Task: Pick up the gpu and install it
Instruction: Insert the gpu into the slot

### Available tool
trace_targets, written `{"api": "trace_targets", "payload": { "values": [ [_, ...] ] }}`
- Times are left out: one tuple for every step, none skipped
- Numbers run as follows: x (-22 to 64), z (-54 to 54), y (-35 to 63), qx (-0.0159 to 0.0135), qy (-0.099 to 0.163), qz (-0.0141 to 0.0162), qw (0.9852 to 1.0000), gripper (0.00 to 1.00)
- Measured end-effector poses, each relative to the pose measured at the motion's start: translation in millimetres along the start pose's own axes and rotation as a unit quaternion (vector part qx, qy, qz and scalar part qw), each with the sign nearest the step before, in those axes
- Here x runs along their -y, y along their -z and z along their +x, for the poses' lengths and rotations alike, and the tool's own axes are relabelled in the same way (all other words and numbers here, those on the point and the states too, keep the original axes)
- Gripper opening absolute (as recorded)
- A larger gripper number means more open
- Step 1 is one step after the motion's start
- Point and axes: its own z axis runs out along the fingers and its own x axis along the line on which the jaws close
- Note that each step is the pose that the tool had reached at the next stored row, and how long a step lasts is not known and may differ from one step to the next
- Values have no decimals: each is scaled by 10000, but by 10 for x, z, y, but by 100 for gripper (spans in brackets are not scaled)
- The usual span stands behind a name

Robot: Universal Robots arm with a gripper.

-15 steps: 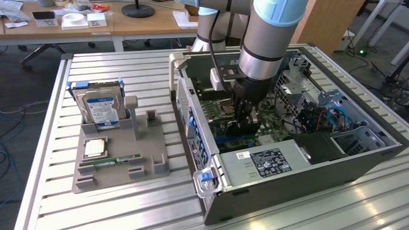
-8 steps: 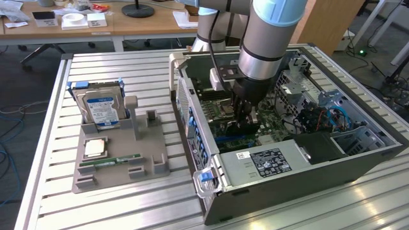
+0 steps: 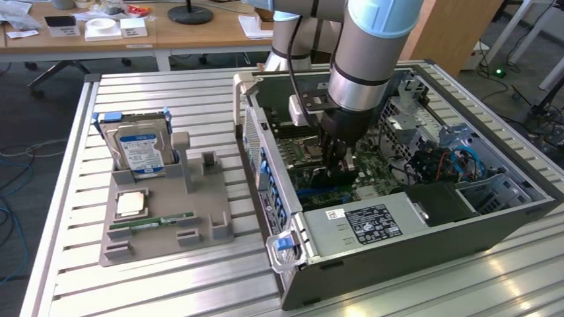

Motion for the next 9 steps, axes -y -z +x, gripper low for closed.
{"api": "trace_targets", "payload": {
  "values": [
    [0,0,-1,1,0,0,10000,27],
    [0,0,-1,1,0,1,10000,27],
    [0,0,-1,1,0,1,10000,27],
    [0,0,-2,1,0,1,10000,27],
    [0,0,-1,1,0,1,10000,27],
    [0,0,-1,1,0,1,10000,27],
    [0,0,-1,1,0,1,10000,27],
    [0,0,-1,1,0,1,10000,27],
    [0,0,-1,1,0,1,10000,27]
  ]
}}
